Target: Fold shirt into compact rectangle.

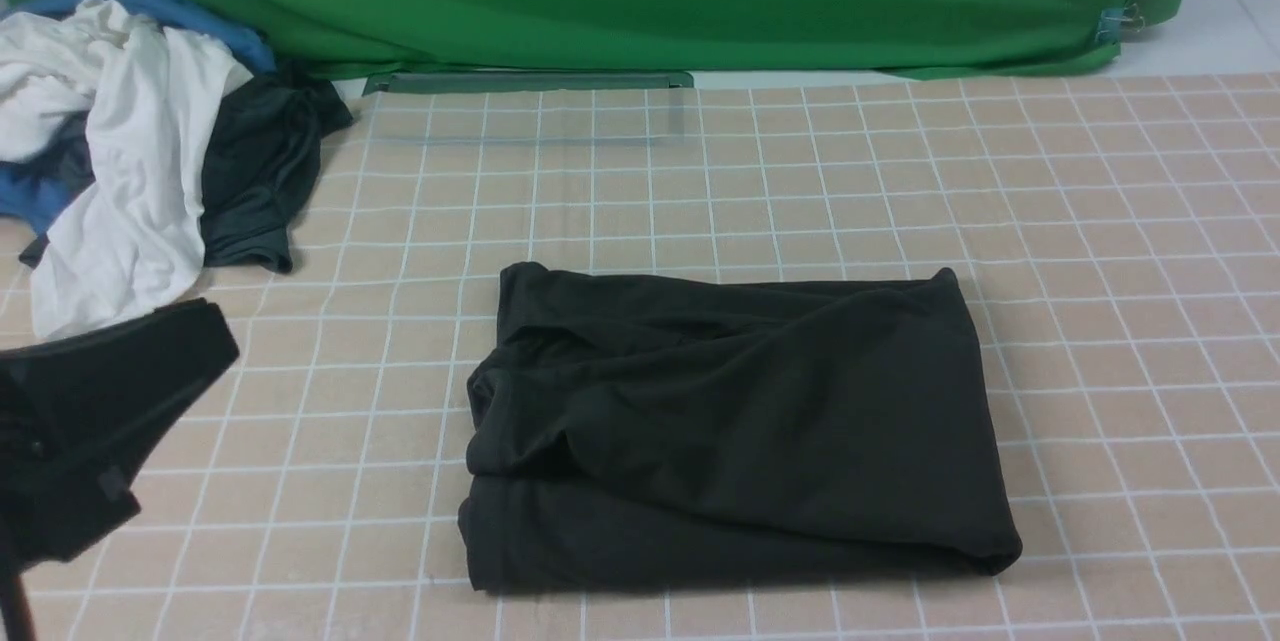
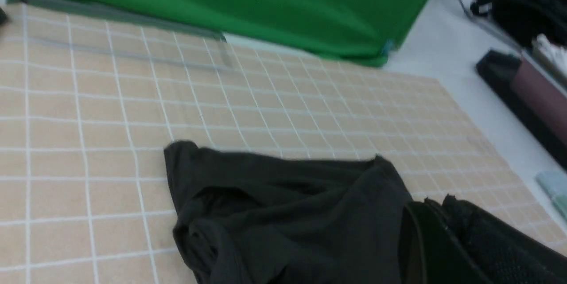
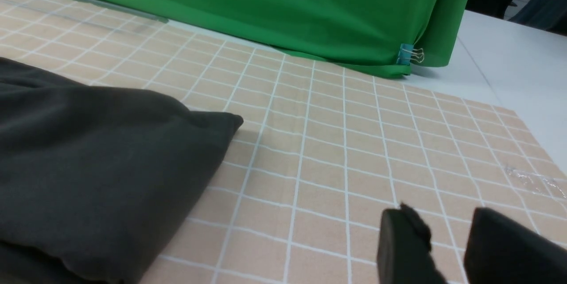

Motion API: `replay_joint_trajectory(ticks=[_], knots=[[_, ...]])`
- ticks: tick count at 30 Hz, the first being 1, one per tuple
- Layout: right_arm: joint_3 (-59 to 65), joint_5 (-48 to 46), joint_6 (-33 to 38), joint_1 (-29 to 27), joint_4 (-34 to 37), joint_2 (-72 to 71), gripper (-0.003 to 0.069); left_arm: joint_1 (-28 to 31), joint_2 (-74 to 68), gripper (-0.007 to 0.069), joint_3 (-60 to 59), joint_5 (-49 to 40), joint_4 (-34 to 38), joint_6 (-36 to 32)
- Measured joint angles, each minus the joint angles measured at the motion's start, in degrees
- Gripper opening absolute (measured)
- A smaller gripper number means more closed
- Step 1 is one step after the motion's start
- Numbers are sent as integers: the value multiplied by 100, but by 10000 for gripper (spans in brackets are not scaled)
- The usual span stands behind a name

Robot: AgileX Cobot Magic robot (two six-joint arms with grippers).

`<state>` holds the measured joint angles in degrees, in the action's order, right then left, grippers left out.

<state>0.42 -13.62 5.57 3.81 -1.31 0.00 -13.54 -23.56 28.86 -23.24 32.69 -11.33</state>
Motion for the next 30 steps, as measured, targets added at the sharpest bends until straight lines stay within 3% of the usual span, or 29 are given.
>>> replay_joint_trajectory(ticks=[10,13,17,18,22,30], knots=[[0,0,0,0,0,0,238,0,331,16,-907,297,-449,-47],[0,0,0,0,0,0,238,0,331,16,-960,182,-934,-17],[0,0,0,0,0,0,238,0,331,16,-971,213,-1807,669],[0,0,0,0,0,0,238,0,331,16,-1024,344,-2261,1176],[0,0,0,0,0,0,238,0,401,16,-1416,684,-3269,2075],[0,0,0,0,0,0,238,521,1370,17,-2555,1337,-3151,2219]])
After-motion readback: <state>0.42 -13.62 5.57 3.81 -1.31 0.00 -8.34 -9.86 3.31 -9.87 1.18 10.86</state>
